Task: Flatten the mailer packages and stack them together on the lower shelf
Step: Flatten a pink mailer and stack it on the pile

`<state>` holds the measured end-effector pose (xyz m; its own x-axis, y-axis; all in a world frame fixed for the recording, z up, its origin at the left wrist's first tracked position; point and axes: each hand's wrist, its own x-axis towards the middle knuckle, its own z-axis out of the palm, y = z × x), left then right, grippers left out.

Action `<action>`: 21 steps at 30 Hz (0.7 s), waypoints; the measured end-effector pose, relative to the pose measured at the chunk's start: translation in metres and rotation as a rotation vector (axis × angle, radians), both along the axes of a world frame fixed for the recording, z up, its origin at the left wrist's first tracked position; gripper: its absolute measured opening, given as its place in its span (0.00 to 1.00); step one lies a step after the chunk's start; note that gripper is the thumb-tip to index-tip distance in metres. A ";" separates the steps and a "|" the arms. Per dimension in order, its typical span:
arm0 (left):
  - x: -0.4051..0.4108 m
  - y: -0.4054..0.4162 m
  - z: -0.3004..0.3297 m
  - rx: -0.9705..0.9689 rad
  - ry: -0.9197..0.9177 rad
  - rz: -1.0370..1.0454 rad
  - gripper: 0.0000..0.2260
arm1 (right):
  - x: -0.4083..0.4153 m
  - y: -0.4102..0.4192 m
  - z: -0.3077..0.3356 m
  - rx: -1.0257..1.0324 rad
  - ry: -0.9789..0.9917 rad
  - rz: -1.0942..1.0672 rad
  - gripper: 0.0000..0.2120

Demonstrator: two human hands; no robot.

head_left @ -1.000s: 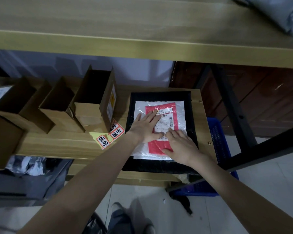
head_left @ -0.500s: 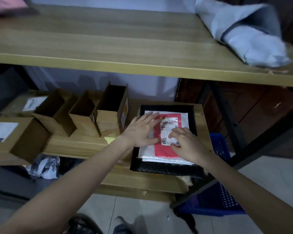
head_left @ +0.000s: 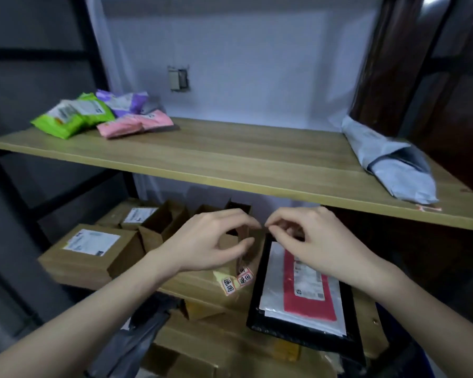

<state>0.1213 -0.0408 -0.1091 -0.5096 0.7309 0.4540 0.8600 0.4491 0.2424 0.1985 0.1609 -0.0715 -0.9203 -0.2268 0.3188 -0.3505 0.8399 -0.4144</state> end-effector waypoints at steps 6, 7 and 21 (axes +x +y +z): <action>-0.015 -0.052 0.064 0.138 0.103 0.104 0.12 | -0.027 -0.023 0.053 -0.068 0.219 0.068 0.05; -0.021 -0.061 0.073 0.144 0.125 0.138 0.12 | -0.035 -0.026 0.060 -0.079 0.246 0.078 0.05; -0.193 -0.145 0.108 0.162 0.107 0.690 0.17 | -0.151 -0.056 0.105 -0.041 0.312 0.074 0.05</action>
